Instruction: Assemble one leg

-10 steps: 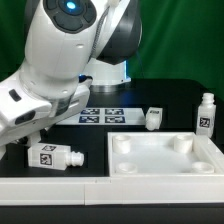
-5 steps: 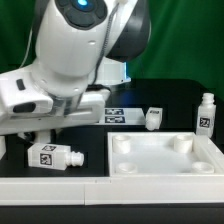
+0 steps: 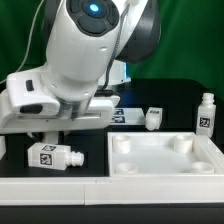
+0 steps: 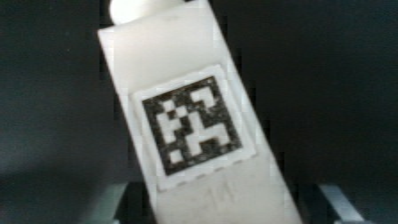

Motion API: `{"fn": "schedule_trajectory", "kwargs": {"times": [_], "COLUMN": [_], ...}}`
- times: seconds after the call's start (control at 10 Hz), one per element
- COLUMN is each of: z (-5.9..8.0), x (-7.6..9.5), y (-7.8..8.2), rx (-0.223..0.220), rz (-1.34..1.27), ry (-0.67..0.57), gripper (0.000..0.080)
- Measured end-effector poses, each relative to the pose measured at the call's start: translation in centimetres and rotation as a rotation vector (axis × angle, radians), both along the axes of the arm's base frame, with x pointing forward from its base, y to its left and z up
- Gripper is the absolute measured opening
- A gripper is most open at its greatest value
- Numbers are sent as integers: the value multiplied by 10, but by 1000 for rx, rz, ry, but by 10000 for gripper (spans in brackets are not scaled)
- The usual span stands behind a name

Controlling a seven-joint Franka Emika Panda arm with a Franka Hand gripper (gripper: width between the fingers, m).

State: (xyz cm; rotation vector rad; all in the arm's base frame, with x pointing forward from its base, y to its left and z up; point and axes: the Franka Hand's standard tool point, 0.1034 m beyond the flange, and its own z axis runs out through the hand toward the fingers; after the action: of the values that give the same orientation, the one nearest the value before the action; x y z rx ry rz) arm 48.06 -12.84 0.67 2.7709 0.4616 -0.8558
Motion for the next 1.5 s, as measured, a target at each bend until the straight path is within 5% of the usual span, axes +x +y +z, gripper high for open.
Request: {"fn": "schedule_trajectory", "kwargs": {"times": [0.3, 0.9, 1.2, 1.5], "z": [0, 0, 6, 12], "x": [-16, -25, -43, -44], "y": [8, 9, 15, 17], "rx": [-76, -70, -122, -105], "rz": [-248, -346, -502, -636], "ry": [6, 54, 128, 149], "gripper": [318, 318, 318, 318]}}
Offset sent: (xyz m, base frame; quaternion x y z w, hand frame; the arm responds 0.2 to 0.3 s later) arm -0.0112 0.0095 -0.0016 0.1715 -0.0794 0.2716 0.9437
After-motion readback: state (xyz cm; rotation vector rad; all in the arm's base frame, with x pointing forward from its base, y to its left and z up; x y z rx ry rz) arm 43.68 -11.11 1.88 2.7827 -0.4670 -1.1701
